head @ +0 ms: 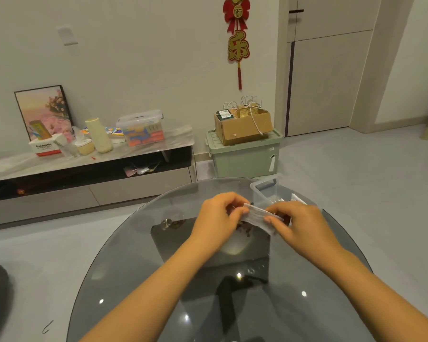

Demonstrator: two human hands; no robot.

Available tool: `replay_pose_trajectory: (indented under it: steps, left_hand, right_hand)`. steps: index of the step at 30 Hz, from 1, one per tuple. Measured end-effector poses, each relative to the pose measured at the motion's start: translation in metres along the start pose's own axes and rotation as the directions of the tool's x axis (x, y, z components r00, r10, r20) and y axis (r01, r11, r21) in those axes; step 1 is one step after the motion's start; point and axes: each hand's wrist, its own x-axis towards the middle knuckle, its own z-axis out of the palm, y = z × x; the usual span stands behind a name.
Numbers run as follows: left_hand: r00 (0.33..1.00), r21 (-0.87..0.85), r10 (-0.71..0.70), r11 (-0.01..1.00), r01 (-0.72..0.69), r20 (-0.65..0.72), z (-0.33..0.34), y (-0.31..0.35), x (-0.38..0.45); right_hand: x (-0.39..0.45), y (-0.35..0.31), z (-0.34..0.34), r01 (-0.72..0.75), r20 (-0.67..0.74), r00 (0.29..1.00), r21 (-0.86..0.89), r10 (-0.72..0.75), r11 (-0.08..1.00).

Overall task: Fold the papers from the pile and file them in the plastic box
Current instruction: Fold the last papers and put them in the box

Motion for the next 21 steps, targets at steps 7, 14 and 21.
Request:
replay_pose_trajectory:
  steps: [7,14,21]
  left_hand:
    - [0.988,0.034,0.105,0.993,-0.11,0.113,0.037,0.012,0.057]
    - [0.833,0.319,0.264,0.833,-0.451,0.486,0.077,0.02,0.093]
    - [0.752,0.327,0.331,0.749,-0.576,0.57,0.103,0.009,0.106]
  right_hand:
    - [0.028,0.039,-0.023,-0.22,-0.267,0.944,-0.072,0.194,0.973]
    - [0.038,0.064,-0.032,-0.352,-0.311,0.902,-0.128,0.299,0.927]
    - [0.043,0.07,-0.028,-0.362,-0.282,0.903,-0.096,0.324,0.927]
